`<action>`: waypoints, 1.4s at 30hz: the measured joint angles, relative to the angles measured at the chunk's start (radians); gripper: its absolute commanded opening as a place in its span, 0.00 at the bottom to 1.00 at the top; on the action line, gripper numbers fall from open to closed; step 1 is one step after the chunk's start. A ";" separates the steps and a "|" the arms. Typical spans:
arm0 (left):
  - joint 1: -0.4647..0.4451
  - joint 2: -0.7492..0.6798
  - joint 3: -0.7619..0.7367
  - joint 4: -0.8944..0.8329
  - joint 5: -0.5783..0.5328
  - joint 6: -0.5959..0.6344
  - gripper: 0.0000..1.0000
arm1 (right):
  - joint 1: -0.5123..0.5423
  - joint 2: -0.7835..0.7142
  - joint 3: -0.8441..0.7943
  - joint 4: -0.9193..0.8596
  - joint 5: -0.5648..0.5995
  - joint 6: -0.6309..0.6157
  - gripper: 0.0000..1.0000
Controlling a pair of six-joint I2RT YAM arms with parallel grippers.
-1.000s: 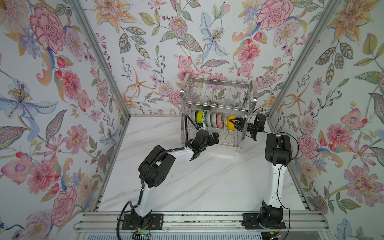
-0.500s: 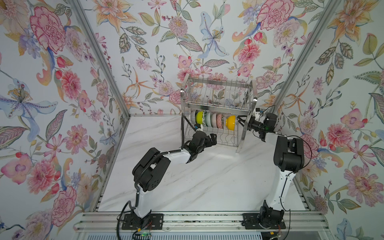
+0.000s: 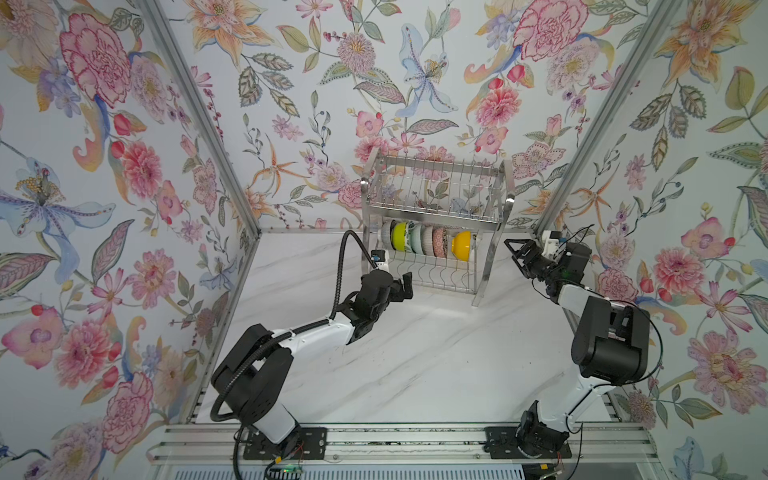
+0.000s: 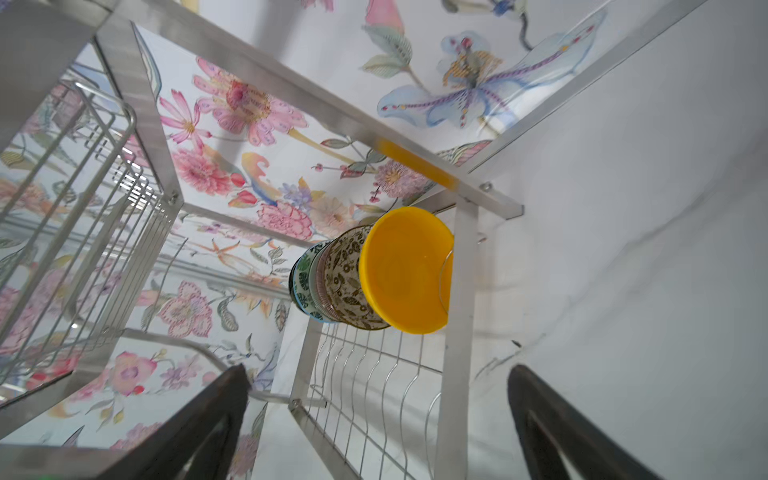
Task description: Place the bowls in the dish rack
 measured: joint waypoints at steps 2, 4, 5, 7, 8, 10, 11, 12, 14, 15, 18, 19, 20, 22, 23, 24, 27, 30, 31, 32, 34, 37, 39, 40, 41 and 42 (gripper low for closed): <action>0.009 -0.079 -0.032 -0.023 -0.054 0.047 0.99 | -0.001 -0.060 -0.023 -0.068 0.100 -0.048 0.98; 0.042 -0.149 -0.063 -0.040 -0.093 0.079 0.99 | -0.001 -0.113 -0.047 -0.119 0.204 -0.092 0.98; 0.074 -0.185 -0.080 -0.054 -0.112 0.089 0.99 | 0.000 -0.142 -0.066 -0.142 0.261 -0.112 0.98; 0.158 -0.237 -0.103 -0.098 -0.157 0.098 0.99 | 0.005 -0.192 -0.109 -0.170 0.375 -0.143 0.98; 0.211 -0.255 -0.110 -0.127 -0.185 0.100 0.99 | 0.010 -0.216 -0.136 -0.177 0.435 -0.159 0.98; 0.307 -0.266 -0.111 -0.183 -0.229 0.099 0.99 | 0.027 -0.261 -0.198 -0.177 0.554 -0.198 0.98; 0.364 -0.266 -0.110 -0.219 -0.251 0.095 0.99 | 0.040 -0.283 -0.237 -0.173 0.616 -0.224 0.99; 0.416 -0.260 -0.110 -0.258 -0.270 0.092 0.99 | 0.055 -0.302 -0.274 -0.165 0.672 -0.248 0.98; 0.504 -0.241 -0.110 -0.317 -0.306 0.085 0.99 | 0.090 -0.332 -0.362 -0.119 0.774 -0.302 0.99; 0.548 -0.230 -0.114 -0.340 -0.326 0.078 0.99 | 0.113 -0.340 -0.415 -0.074 0.828 -0.332 0.99; 0.640 -0.213 -0.173 -0.333 -0.379 0.066 0.99 | 0.183 -0.334 -0.574 0.082 0.951 -0.421 0.98; 0.656 -0.205 -0.198 -0.320 -0.401 0.067 0.99 | 0.203 -0.325 -0.611 0.126 0.980 -0.442 0.99; 0.671 -0.188 -0.225 -0.303 -0.425 0.070 0.99 | 0.223 -0.313 -0.645 0.172 1.005 -0.464 0.98; 0.687 -0.138 -0.256 -0.270 -0.457 0.086 0.99 | 0.248 -0.286 -0.688 0.259 1.036 -0.504 0.99; 0.690 -0.106 -0.264 -0.237 -0.470 0.100 0.99 | 0.254 -0.274 -0.698 0.299 1.047 -0.521 0.99; 0.694 -0.079 -0.272 -0.196 -0.476 0.117 0.99 | 0.261 -0.265 -0.699 0.331 1.059 -0.537 0.98; 0.694 -0.012 -0.286 -0.056 -0.489 0.175 0.99 | 0.279 -0.261 -0.700 0.424 1.087 -0.573 0.98; 0.694 0.042 -0.291 0.066 -0.476 0.203 0.99 | 0.292 -0.262 -0.728 0.526 1.103 -0.595 0.99; 0.694 0.050 -0.296 0.095 -0.468 0.213 0.99 | 0.294 -0.262 -0.743 0.553 1.108 -0.600 0.99; 0.692 0.055 -0.304 0.123 -0.462 0.223 0.99 | 0.295 -0.262 -0.766 0.584 1.112 -0.606 0.99; 0.690 0.055 -0.323 0.180 -0.451 0.243 0.99 | 0.300 -0.262 -0.798 0.621 1.122 -0.616 0.99; 0.680 0.047 -0.382 0.299 -0.414 0.283 0.99 | 0.306 -0.262 -0.817 0.660 1.136 -0.624 0.99; 0.663 0.031 -0.445 0.383 -0.391 0.319 0.99 | 0.306 -0.262 -0.817 0.682 1.138 -0.627 0.99; 0.653 0.023 -0.470 0.417 -0.383 0.334 0.99 | 0.307 -0.262 -0.817 0.690 1.139 -0.628 0.99; 0.644 0.016 -0.491 0.448 -0.377 0.349 0.99 | 0.307 -0.262 -0.817 0.698 1.140 -0.629 0.99; 0.639 0.013 -0.504 0.471 -0.371 0.359 0.99 | 0.307 -0.262 -0.818 0.707 1.140 -0.630 0.99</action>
